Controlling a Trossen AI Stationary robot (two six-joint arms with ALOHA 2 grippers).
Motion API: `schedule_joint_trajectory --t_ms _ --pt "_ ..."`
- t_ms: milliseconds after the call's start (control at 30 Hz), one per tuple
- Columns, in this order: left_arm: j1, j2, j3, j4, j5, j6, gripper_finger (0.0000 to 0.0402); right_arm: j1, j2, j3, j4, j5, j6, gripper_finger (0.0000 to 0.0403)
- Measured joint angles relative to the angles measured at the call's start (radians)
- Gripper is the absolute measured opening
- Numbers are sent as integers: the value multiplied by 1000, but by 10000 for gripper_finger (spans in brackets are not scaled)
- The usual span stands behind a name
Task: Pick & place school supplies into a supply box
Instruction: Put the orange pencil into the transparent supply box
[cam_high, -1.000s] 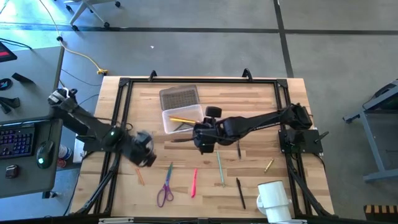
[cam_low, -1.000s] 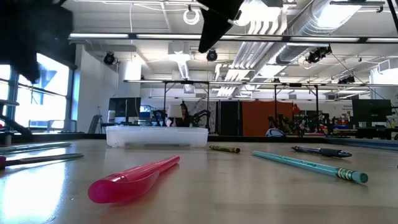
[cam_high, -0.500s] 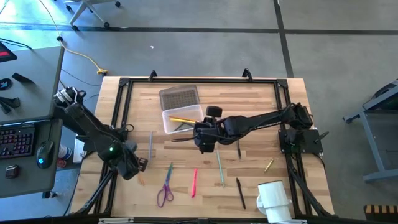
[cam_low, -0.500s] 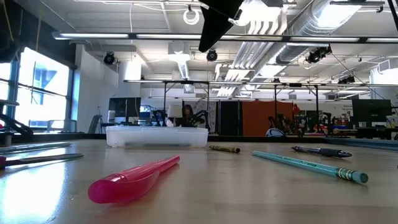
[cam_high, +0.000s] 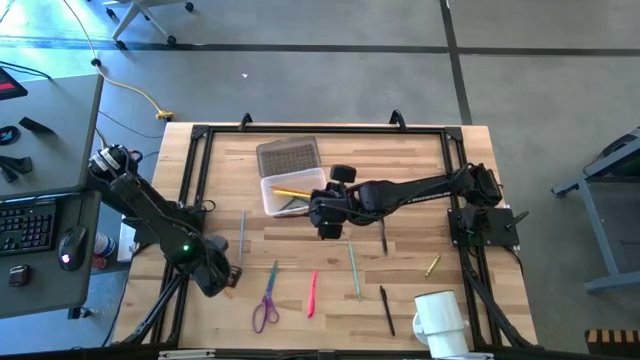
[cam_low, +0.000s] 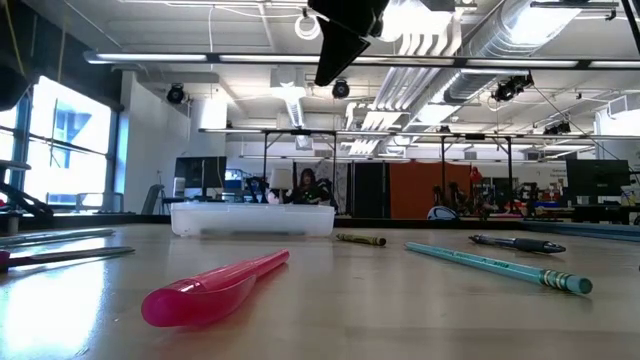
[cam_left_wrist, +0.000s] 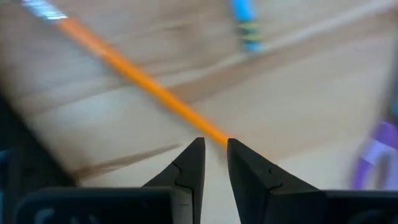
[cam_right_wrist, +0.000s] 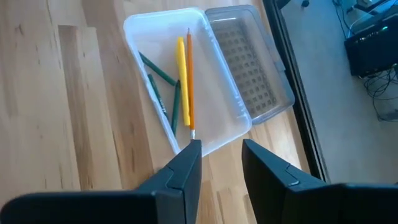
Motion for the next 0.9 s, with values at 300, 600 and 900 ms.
schedule_joint_trajectory --t_ms 300,600,900 --pt "0 2 0 93 -46 83 104 -1 0 0 23 -81 0 99" --pt "0 2 0 -44 3 -68 104 -2 0 0 49 -82 -24 99" --pt "0 2 0 -121 -14 -198 104 -2 0 0 49 -90 -31 99"
